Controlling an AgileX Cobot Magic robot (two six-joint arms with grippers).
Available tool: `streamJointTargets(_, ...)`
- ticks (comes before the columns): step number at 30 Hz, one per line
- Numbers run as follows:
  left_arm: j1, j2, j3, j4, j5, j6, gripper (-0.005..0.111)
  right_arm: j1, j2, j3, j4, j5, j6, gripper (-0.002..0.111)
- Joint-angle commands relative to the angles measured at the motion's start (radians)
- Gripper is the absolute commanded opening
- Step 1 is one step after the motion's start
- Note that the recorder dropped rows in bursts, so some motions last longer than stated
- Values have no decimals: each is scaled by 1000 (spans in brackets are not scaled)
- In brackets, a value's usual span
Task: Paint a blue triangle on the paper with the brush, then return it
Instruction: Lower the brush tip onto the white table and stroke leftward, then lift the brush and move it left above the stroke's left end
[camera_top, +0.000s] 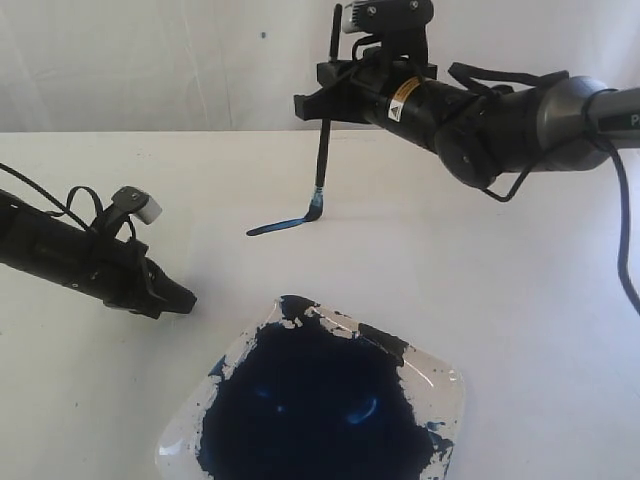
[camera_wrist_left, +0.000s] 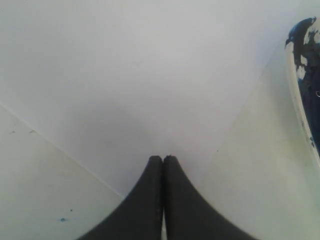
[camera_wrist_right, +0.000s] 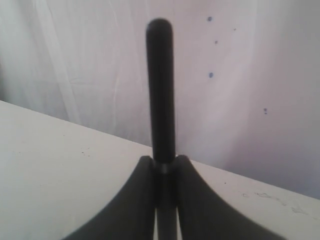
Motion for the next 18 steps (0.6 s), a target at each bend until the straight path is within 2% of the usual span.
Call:
streamJointTargets(1, -4, -4, 0, 2, 17, -3, 0, -26, -18, -2, -5, 24, -15, 0)
streamJointTargets(18, -4, -4, 0, 2, 19, -3, 0, -18, -119, 0, -12, 27, -10, 0)
